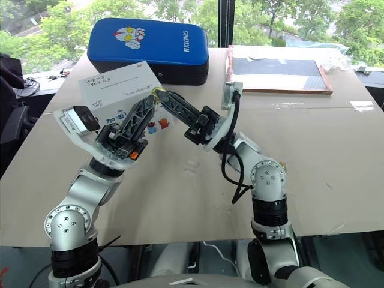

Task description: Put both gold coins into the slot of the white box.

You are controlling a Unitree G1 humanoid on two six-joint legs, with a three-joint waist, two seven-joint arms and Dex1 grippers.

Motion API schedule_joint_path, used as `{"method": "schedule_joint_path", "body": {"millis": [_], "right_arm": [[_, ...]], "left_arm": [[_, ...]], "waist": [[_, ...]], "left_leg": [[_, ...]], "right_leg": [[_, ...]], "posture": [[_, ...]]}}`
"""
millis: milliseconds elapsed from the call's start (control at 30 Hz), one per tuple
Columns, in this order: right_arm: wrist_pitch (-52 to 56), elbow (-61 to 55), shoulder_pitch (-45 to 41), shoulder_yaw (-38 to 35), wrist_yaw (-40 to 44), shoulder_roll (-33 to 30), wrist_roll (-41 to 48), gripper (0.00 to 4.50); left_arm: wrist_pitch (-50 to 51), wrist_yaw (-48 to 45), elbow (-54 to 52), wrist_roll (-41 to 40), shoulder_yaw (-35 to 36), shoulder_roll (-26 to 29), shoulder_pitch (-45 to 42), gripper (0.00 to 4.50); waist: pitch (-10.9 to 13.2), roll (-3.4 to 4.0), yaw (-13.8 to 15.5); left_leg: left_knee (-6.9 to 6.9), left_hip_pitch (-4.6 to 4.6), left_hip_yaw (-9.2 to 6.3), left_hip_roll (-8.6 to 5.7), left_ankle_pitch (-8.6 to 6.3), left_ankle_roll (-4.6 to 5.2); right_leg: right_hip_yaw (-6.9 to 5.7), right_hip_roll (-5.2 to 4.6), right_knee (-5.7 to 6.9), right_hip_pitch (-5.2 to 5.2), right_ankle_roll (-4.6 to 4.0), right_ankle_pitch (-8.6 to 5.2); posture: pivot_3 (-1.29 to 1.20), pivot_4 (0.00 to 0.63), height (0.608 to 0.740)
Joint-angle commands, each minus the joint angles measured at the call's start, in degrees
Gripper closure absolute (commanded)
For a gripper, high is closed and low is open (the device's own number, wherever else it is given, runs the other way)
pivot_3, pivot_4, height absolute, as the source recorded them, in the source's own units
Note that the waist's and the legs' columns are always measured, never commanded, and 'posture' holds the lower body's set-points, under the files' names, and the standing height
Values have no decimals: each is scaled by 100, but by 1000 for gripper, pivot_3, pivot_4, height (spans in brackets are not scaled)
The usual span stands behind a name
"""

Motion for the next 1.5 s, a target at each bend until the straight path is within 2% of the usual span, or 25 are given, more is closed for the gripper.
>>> {"method": "schedule_joint_path", "body": {"millis": [33,400,700,833,900,933,967,1033,1200,1333,1400,1500], "right_arm": [[95,-243,-107,227,112,-52,46,4500],[542,-407,-59,499,411,-459,200,4500],[448,-333,-189,545,369,-401,-66,4500],[471,-342,-143,520,412,-400,-71,3181],[454,-350,-117,504,398,-397,-73,2127],[428,-350,-104,487,368,-382,-82,1416],[403,-341,-95,460,332,-363,-82,1289],[356,-300,-95,382,256,-318,-39,353],[237,-261,-91,290,198,-402,-158,353],[102,-292,-19,254,349,-795,-495,353],[-385,-397,0,499,608,-1274,-1344,353],[-1553,-440,-127,827,857,-1806,-2768,353]], "left_arm": [[9,-152,-135,-40,-92,41,-25,4438],[152,-253,-101,-63,-166,113,28,4438],[399,-453,-39,139,-379,360,134,4438],[321,-411,29,187,-355,309,68,4500],[248,-355,79,201,-301,265,10,4500],[216,-332,101,211,-275,247,-14,4500],[185,-319,122,230,-246,234,-32,4500],[125,-279,183,255,-173,221,-72,4500],[9,-225,274,336,57,289,-263,4500],[62,-206,412,359,413,765,-654,4500],[249,-398,604,478,641,1401,-924,4500],[570,-1028,1306,958,926,2691,-1424,4500]], "waist": [[0,0,0],[1,1,-1],[3,5,0],[4,5,0],[4,5,0],[4,5,0],[4,5,1],[5,6,-3],[6,6,4],[7,6,8],[8,6,7],[18,8,-2]], "left_leg": [[0,0,0,0,0,0],[0,-1,0,1,0,0],[-2,-3,0,3,0,0],[-2,-8,-1,3,0,0],[-2,-8,-1,4,0,0],[-3,-9,-2,4,0,0],[-4,-9,-3,5,0,0],[-5,-11,-4,5,0,0],[-8,-13,-7,7,0,0],[-8,-16,-12,7,0,0],[-8,-17,-15,6,0,0],[-11,-20,-16,2,0,0]], "right_leg": [[0,0,0,0,0,0],[0,0,-4,0,0,-1],[-1,1,-9,0,-1,-2],[-1,1,-16,0,-1,-2],[-2,1,-18,0,0,-2],[-3,1,-20,0,-1,-2],[-4,1,-20,0,-1,-2],[-6,1,-22,-1,-1,-2],[-10,2,-28,0,0,-1],[-16,2,-31,0,-1,-2],[-21,3,-33,0,0,-2],[-24,6,-41,-1,4,-4]], "posture": [[0,150,740],[0,150,740],[0,150,740],[0,150,740],[0,150,740],[0,150,740],[0,150,740],[0,150,740],[0,150,740],[0,150,740],[0,150,740],[0,150,740]]}}
